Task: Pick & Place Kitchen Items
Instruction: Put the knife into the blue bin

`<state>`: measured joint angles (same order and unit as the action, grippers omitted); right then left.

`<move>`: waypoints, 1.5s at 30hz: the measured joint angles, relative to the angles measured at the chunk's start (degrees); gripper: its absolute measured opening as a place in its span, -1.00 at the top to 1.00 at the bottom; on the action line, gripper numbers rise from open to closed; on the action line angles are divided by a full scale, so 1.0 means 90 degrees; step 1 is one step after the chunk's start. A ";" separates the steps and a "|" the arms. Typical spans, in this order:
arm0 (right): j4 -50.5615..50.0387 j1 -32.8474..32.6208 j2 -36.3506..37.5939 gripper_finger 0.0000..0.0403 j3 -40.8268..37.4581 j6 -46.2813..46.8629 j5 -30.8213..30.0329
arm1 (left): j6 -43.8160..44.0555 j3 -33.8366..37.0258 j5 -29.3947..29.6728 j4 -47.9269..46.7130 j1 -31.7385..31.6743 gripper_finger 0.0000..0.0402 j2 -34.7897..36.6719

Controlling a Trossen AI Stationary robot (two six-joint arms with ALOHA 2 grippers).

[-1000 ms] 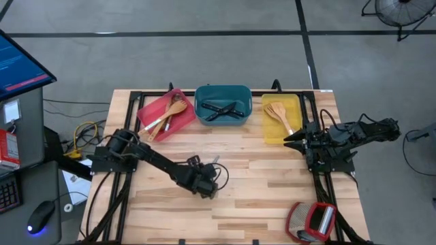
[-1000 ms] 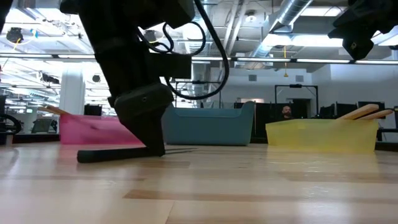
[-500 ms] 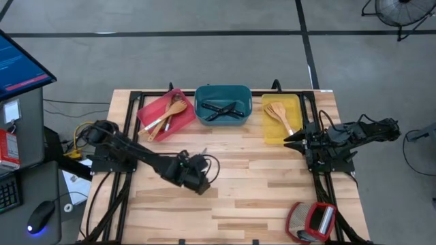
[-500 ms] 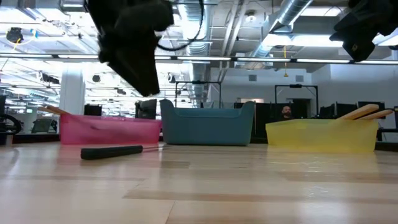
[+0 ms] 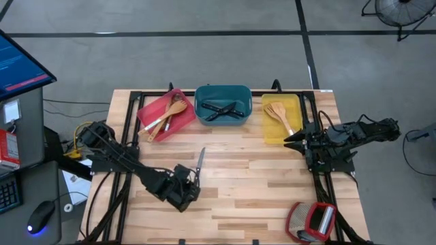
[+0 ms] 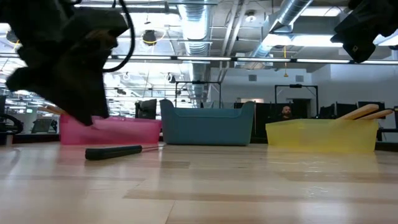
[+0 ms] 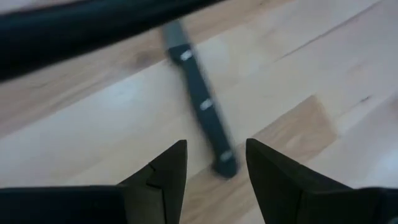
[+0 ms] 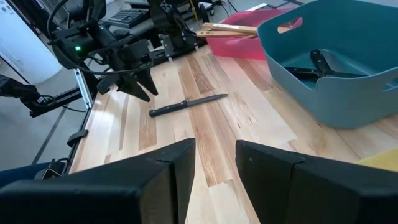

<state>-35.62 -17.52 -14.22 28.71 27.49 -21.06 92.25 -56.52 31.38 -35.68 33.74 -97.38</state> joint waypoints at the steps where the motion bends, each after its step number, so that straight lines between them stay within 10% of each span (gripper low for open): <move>1: 0.0000 0.0000 0.0001 0.37 0.0000 0.0000 0.0000 | 0.0013 0.0015 0.0095 0.0170 -0.0002 0.26 0.0000; 13: -0.0020 0.0002 0.0002 0.37 0.0000 0.0002 0.0000 | -0.1368 0.0001 0.0110 0.2278 -0.0222 0.26 -0.0737; 20: -0.0094 0.0000 0.0000 0.37 0.0000 0.0002 0.0000 | -0.1547 -0.0003 -0.1190 0.1808 -0.0223 0.26 -0.0881; 29: -0.0097 0.0000 0.0000 0.37 0.0000 0.0000 0.0000 | -0.1559 0.0008 -0.1303 0.0853 -0.0194 0.26 -0.0542; 36: -0.0109 0.0000 0.0000 0.37 0.0000 0.0000 0.0000 | -0.2223 0.0011 -0.1021 0.0858 -0.0121 0.26 0.0074; 45: -0.0107 0.0000 0.0000 0.37 0.0000 0.0000 0.0000 | -0.3279 0.0006 0.0876 0.0766 0.0196 0.26 0.0756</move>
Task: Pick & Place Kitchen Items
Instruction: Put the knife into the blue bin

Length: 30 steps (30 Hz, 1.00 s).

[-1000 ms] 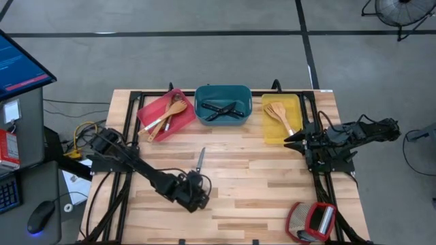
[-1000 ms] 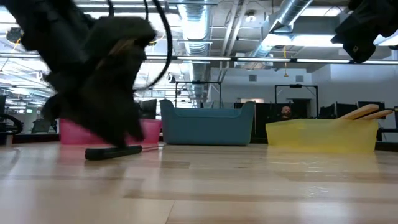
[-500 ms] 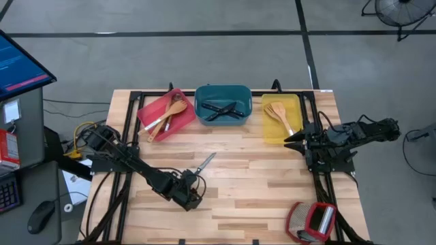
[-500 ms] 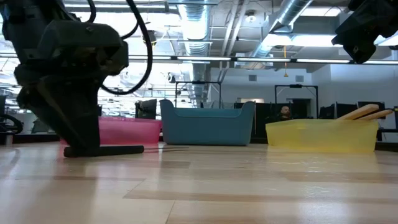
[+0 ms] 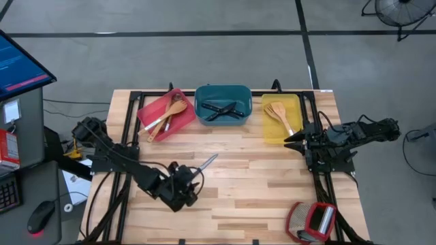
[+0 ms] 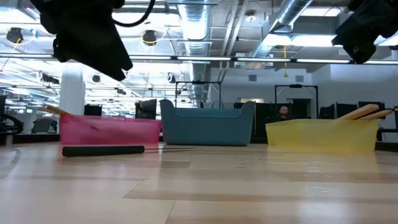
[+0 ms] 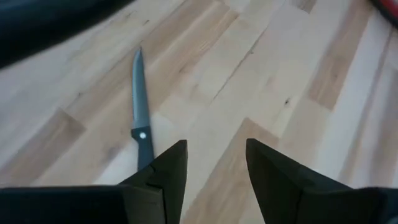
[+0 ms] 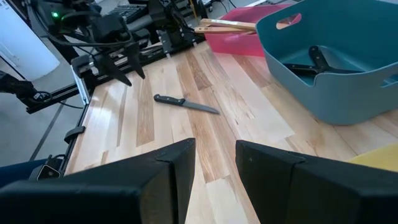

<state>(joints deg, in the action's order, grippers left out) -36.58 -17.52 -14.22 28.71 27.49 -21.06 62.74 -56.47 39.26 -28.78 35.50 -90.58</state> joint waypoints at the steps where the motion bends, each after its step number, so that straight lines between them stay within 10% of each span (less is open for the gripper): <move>1: 0.0000 0.0002 0.0000 0.37 0.0000 0.0001 0.0000 | -0.0153 0.0000 0.0070 0.0012 0.0023 0.26 -0.0044; 30: -0.0063 0.0000 0.0002 0.37 0.0000 0.0000 0.0000 | 0.1229 0.1511 0.0978 0.2007 0.0178 0.26 -0.1302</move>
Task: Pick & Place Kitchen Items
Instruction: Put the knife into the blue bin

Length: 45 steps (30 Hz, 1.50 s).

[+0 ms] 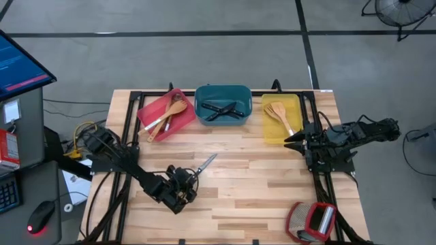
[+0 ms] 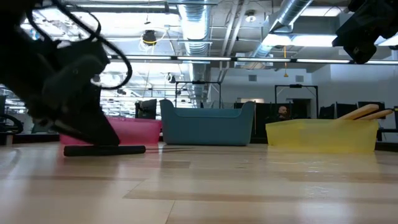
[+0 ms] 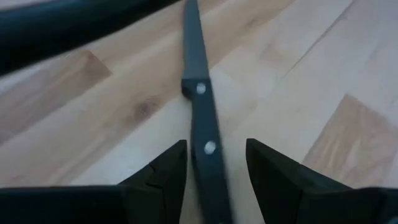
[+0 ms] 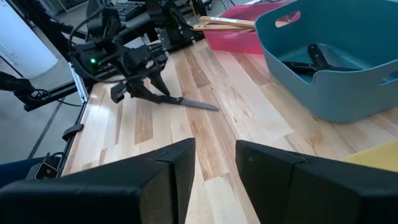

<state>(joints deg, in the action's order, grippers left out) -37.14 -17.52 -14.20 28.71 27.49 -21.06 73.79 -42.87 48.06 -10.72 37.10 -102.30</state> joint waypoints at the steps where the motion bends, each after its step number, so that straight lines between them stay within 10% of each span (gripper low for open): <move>1: -0.0002 0.0000 0.0000 0.37 0.0000 0.0000 0.0000 | 0.0002 0.0000 -0.0033 0.0058 0.0000 0.26 -0.0105; 14: -0.0013 0.0000 0.0000 0.37 0.0000 0.0000 -0.0001 | -0.0021 -0.0019 0.0098 0.0107 0.0025 0.27 -0.0496; 24: -0.0010 0.0002 0.0000 0.37 0.0000 0.0002 0.0000 | -0.0002 -0.0015 0.0025 -0.0087 0.0005 0.84 -0.0498; 30: -0.0011 0.0000 0.0000 0.37 0.0000 0.0002 0.0000 | -0.0002 -0.0010 0.0017 -0.0086 0.0005 0.84 -0.0489; 45: -0.0012 0.0000 -0.0002 0.37 0.0000 0.0002 -0.0002 | -0.1270 0.0017 -0.0242 -0.0058 -0.0058 0.83 0.2324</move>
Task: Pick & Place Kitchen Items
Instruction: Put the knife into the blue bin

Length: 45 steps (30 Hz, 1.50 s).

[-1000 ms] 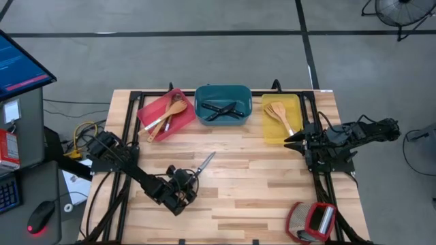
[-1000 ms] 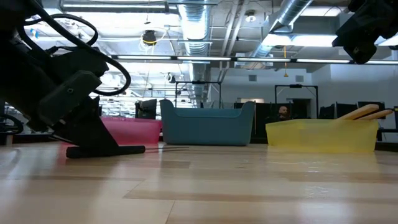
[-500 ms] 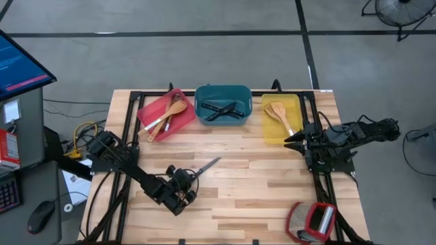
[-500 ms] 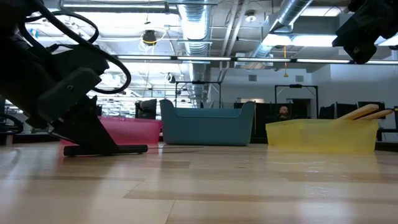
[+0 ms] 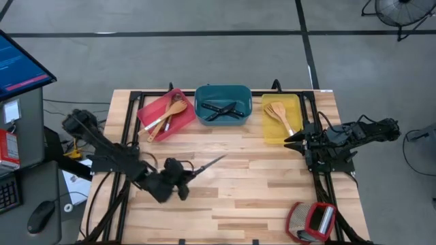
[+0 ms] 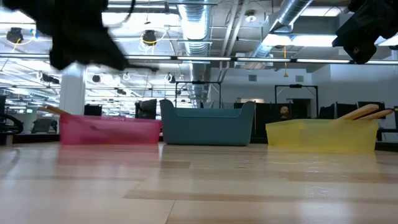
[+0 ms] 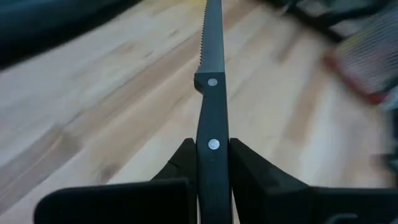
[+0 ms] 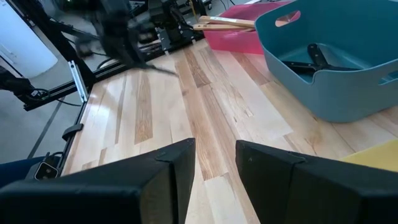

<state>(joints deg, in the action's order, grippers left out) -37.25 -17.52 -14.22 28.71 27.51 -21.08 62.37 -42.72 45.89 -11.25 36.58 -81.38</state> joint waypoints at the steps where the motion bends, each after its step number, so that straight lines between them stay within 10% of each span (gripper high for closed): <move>1: 0.0002 0.0000 0.0000 0.37 0.0000 0.0000 0.0000 | -0.0142 -0.0002 -0.0061 0.0030 0.0000 0.82 0.0303; 13: 0.0002 0.0002 0.0000 0.37 0.0000 0.0002 0.0000 | -0.2472 -0.0007 -0.0660 0.1401 0.0010 0.78 0.3778; 24: 0.0002 0.0001 0.0000 0.37 0.0000 0.0024 -0.0002 | -0.4668 -0.0015 -0.2228 0.3932 0.0010 0.76 0.5238; 38: -0.0011 0.0001 0.0001 0.37 0.0000 0.0077 -0.0005 | -0.5448 -0.0018 -0.2186 0.3983 0.0010 0.76 0.5336; 45: -0.0011 0.0002 0.0001 0.37 0.0000 0.0070 -0.0005 | -0.7788 -0.0019 -0.0123 0.3568 0.0010 0.78 0.4486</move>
<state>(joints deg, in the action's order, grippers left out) -37.34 -17.50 -14.21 28.71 28.14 -21.12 -7.72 -42.89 44.78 20.86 36.67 -41.01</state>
